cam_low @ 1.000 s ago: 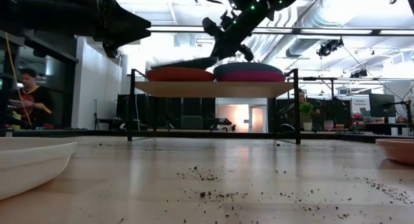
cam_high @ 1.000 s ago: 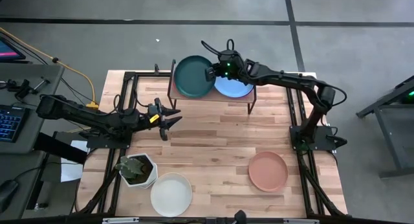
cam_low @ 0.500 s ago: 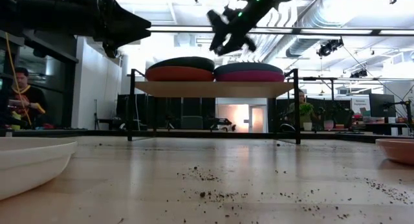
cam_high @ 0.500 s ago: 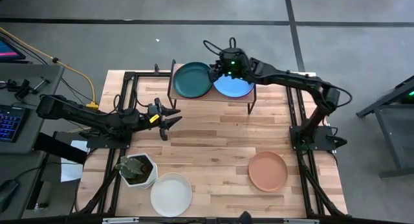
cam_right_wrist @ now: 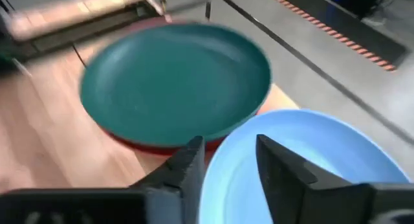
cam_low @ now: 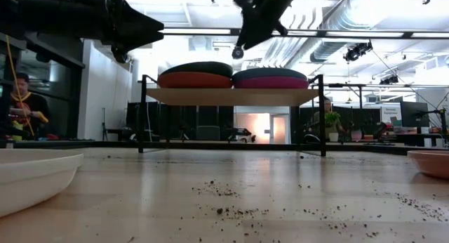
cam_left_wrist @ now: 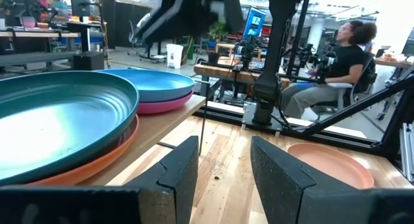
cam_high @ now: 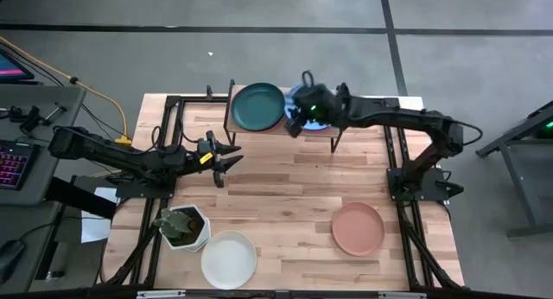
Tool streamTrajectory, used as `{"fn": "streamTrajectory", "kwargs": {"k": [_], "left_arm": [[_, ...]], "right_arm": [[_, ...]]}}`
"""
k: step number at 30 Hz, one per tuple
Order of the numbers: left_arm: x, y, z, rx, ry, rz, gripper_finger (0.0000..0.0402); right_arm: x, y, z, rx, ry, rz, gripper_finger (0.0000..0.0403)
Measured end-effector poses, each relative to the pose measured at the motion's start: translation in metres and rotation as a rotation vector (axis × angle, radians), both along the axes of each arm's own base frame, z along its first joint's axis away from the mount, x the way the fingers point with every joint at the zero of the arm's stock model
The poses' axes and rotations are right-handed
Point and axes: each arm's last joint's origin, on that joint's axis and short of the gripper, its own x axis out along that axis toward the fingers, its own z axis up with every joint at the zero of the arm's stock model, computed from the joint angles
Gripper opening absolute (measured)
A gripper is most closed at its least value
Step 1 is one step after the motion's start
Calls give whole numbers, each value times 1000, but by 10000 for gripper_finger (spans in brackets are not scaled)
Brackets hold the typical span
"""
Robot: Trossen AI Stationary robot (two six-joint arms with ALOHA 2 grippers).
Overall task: Place and stack plates onto a shelf
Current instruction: Stack the dark green plate on top of the orange plate on the shelf
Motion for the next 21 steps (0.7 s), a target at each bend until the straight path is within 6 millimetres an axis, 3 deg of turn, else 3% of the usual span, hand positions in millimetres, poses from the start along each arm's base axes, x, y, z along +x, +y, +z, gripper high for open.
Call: {"fn": "streamTrajectory", "kwargs": {"k": [4,6,12,15,18,21], "left_arm": [[0,0,0,0,5,0,131],[0,0,-1,1,8,0,131],[0,0,-1,1,13,0,131],[0,0,-1,-9,10,-2,131],[0,0,-1,-21,7,-2,131],[0,0,-1,-22,7,-2,131]], "right_arm": [[15,0,-25,-84,130,-42,35],[17,-1,-29,-133,163,-84,10],[19,-4,-20,-188,60,-145,4],[19,0,-46,-202,31,-128,3],[4,5,-73,-204,-26,-121,1],[-17,8,-65,-198,-242,-144,0]]}}
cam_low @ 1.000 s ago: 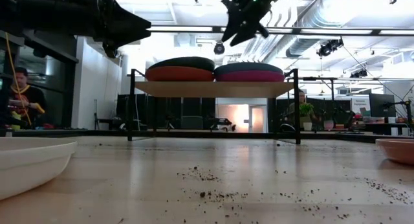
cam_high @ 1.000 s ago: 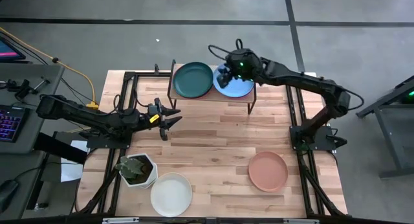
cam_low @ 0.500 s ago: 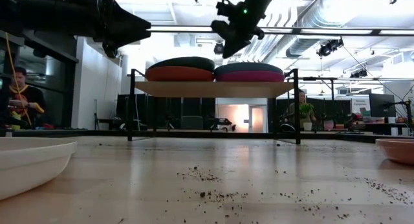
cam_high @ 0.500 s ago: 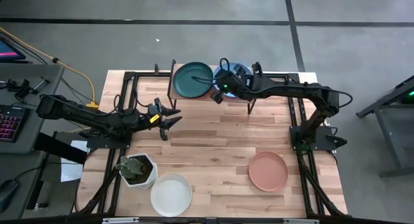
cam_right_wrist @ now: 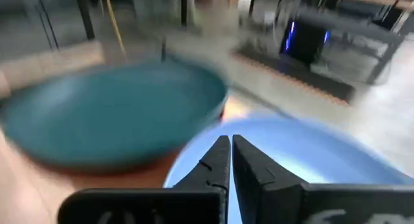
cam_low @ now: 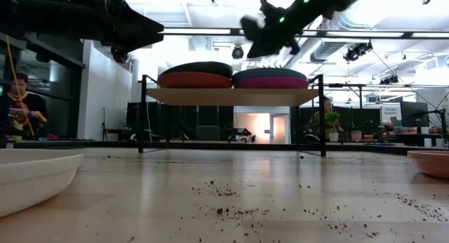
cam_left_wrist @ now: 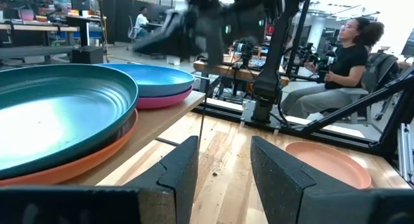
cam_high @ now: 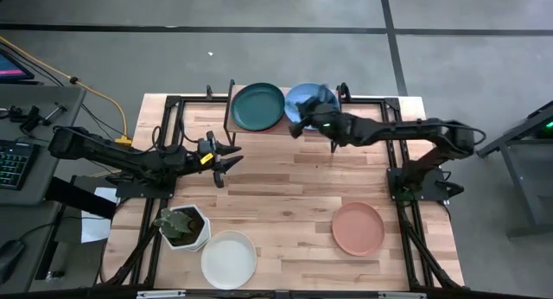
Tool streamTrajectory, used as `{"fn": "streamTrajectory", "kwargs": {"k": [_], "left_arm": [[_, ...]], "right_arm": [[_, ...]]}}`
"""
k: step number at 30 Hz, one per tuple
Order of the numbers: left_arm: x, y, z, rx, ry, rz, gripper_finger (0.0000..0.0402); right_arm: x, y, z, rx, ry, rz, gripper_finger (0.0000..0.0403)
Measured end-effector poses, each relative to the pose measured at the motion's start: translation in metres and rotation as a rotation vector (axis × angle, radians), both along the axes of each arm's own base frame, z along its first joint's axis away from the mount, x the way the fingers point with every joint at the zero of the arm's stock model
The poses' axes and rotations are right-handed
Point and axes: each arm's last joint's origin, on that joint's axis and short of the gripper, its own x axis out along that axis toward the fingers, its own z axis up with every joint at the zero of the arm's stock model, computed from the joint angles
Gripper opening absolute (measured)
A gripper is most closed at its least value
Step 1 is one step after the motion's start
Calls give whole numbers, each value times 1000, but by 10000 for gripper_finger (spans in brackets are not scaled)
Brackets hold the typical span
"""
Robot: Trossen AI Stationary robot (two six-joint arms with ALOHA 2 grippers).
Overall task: Place and stack plates onto a shelf
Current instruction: Stack the dark green plate on top of the orange plate on the shelf
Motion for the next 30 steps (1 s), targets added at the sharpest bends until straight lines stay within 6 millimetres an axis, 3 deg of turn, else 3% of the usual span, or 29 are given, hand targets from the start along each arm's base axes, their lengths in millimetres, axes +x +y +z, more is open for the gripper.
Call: {"fn": "streamTrajectory", "kwargs": {"k": [3,7,11,17,30], "left_arm": [[0,0,0,0,-2,1,131],[0,0,2,-2,-19,6,131],[0,1,2,26,-17,13,131],[0,1,2,29,-13,14,131],[0,1,1,22,-4,16,131]], "right_arm": [[-13,3,5,-2,-135,9,0],[-11,3,4,90,-218,105,0],[4,-5,-11,159,-184,147,0],[18,-18,-15,134,-175,70,0],[21,-21,-20,166,-190,24,0]]}}
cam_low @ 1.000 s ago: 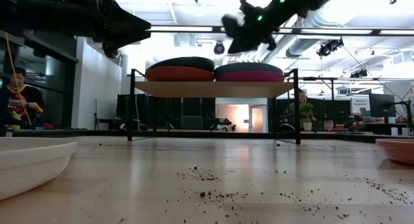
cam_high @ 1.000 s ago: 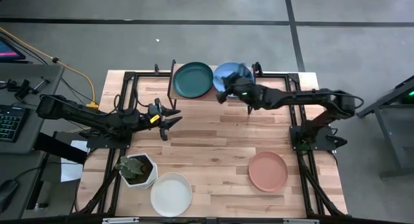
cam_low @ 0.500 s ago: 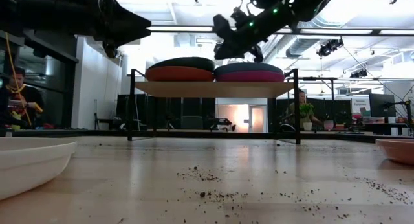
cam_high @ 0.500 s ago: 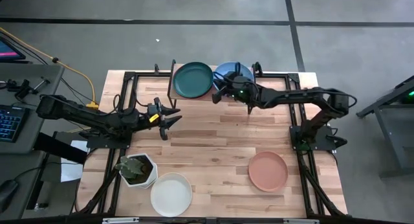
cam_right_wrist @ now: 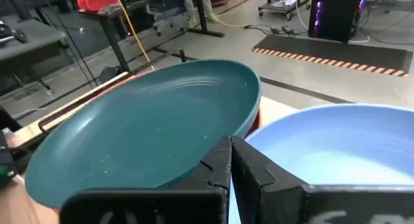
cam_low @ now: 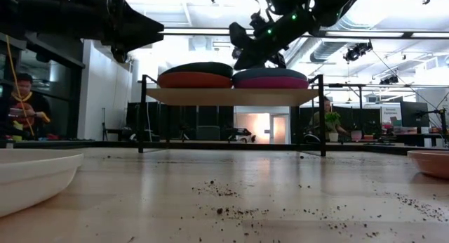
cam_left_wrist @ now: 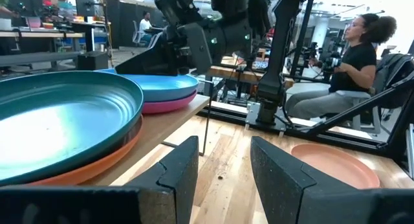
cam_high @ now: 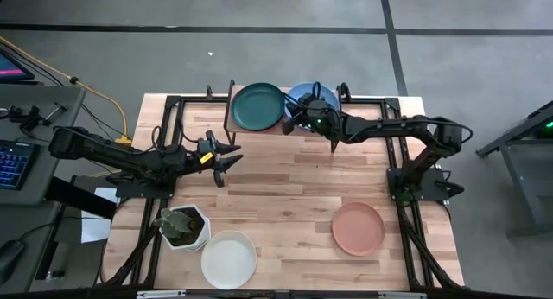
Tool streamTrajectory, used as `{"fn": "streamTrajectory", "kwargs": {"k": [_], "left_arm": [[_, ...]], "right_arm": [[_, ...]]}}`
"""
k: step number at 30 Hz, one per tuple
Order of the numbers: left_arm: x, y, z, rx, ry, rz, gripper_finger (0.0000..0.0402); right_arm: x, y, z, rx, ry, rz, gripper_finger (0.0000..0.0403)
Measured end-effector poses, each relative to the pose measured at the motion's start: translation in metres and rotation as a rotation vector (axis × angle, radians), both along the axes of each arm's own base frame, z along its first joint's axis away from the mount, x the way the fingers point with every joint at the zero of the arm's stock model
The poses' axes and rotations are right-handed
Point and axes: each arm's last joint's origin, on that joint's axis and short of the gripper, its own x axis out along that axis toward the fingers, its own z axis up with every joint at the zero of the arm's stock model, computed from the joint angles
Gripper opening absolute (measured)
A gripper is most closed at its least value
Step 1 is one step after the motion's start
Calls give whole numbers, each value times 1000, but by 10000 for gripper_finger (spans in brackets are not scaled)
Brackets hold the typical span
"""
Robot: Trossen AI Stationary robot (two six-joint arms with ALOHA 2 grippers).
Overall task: Place and stack plates onto a shelf
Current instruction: Stack the dark green plate on top of the orange plate on the shelf, then adjust the light blue plate
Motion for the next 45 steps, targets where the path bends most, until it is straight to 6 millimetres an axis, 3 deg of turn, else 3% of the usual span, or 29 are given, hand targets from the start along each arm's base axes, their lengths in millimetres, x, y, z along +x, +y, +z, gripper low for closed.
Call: {"fn": "streamTrajectory", "kwargs": {"k": [4,18,22,26,29,36,41,45], "left_arm": [[0,0,0,1,-1,1,131],[0,0,0,9,1,8,131],[0,0,0,9,6,8,131],[0,0,-1,10,14,7,131],[0,0,-1,9,13,5,131],[0,0,-1,-19,5,4,131],[0,0,-1,-18,5,4,131],[0,0,-1,-18,0,12,131]], "right_arm": [[3,-3,-8,19,5,7,0],[4,-2,-5,-15,14,47,0],[-5,0,8,-71,45,38,0],[-23,14,34,-142,107,89,0],[-41,28,41,-133,219,81,0],[-89,57,27,-119,396,-81,0],[-126,59,8,-98,306,-206,0],[-139,53,7,-97,163,-226,0]]}}
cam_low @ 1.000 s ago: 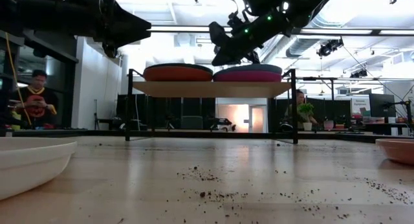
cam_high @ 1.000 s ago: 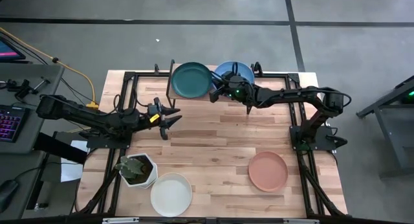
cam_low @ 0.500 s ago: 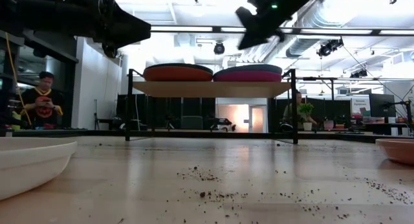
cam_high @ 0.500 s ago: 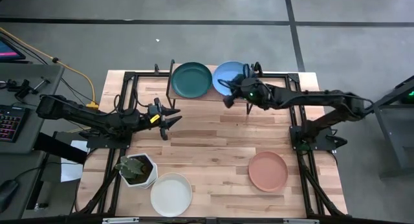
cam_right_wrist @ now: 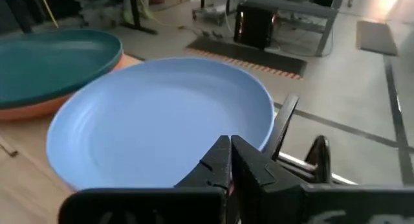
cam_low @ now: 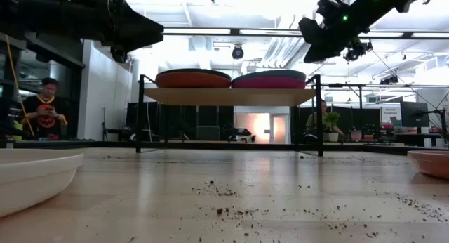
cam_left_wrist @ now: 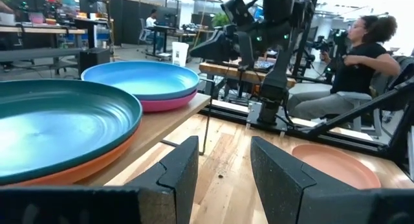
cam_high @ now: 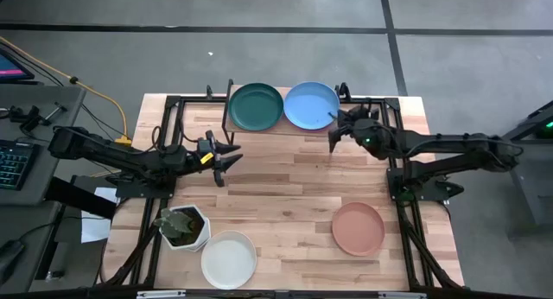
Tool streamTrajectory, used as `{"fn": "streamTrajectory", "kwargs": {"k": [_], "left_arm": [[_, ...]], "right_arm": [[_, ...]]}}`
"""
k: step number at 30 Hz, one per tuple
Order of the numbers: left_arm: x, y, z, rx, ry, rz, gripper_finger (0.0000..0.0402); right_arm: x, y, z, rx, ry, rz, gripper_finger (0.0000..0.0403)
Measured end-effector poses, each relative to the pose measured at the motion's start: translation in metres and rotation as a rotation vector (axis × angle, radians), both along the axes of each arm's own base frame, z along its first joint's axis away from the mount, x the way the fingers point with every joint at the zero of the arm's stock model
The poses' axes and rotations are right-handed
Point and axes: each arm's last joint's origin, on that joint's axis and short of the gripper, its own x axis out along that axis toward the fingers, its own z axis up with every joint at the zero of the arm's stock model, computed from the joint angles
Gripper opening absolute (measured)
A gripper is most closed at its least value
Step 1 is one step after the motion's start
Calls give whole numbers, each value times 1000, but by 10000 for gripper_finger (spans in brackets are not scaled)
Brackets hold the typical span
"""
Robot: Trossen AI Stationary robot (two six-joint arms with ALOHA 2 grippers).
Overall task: Place and stack plates onto a shelf
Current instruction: Adjust the light blue plate
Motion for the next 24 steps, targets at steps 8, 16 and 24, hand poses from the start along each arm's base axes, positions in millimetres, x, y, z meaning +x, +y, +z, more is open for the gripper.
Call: {"fn": "streamTrajectory", "kwargs": {"k": [8,16,24], "left_arm": [[0,1,2,24,-8,17,131],[0,1,0,20,9,16,131],[0,1,0,17,11,16,131]], "right_arm": [[1,-22,-10,40,-17,-14,0],[8,-33,-22,87,-2,-25,0],[5,-28,-14,81,-27,14,0]]}}
